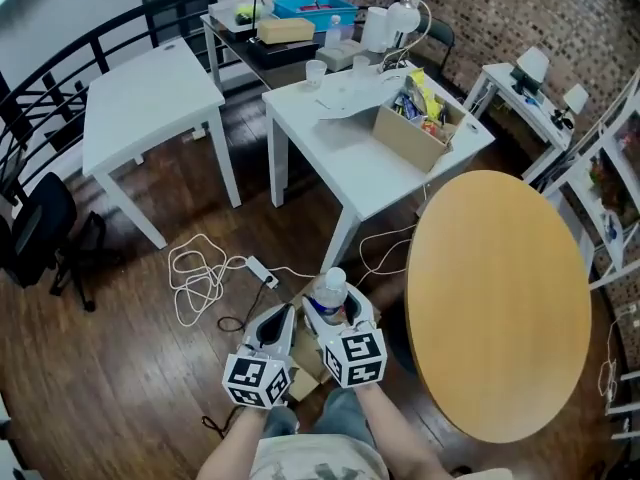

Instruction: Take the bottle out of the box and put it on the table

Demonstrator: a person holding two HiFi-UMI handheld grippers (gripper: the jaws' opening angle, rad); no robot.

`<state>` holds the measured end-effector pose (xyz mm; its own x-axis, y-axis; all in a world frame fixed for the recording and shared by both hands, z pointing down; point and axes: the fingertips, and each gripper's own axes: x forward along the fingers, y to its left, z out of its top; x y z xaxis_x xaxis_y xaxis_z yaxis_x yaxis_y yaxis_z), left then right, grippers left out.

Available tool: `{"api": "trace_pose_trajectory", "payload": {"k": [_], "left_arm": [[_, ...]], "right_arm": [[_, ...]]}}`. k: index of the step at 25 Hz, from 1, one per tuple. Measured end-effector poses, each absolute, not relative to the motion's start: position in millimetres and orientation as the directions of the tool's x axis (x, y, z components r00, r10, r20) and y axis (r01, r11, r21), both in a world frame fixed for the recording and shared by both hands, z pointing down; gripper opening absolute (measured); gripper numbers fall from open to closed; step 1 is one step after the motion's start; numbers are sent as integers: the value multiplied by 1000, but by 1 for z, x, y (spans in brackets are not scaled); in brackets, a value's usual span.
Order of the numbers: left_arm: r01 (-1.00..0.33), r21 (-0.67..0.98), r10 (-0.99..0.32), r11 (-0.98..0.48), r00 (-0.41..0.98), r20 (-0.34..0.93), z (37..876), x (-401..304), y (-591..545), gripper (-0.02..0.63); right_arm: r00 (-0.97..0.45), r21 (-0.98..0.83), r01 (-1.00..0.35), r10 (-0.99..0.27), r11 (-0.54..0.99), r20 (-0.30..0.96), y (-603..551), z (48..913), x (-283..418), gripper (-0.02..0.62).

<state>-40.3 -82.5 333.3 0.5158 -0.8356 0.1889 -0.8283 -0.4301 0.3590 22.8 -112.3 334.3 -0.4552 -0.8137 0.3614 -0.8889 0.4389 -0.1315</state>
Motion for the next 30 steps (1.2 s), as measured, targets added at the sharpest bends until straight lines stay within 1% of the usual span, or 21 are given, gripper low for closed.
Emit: {"api": "trace_pose_trajectory", "payload": {"k": [7,13,22,30], "left_arm": [[-775,297,-783,-558,610,122,293,-24,-61,-3],[-700,285,-706,-655,701,100,279,5,-45,-3],[-551,272,-558,-789,828,58,253,80,-28,-3],[-397,252,-401,-882,915,39,239,173,-6,-3]], "right_arm": [[-365,-83,-931,-894,356,260,-90,288,41,293],[-286,-64,-958,-932,279,224,-70,266,65,293],[-109,0,-994,-977,111,185,-40,233,145,293],[45,16,-999,-984,-43,171,-11,222,234,295]]}}
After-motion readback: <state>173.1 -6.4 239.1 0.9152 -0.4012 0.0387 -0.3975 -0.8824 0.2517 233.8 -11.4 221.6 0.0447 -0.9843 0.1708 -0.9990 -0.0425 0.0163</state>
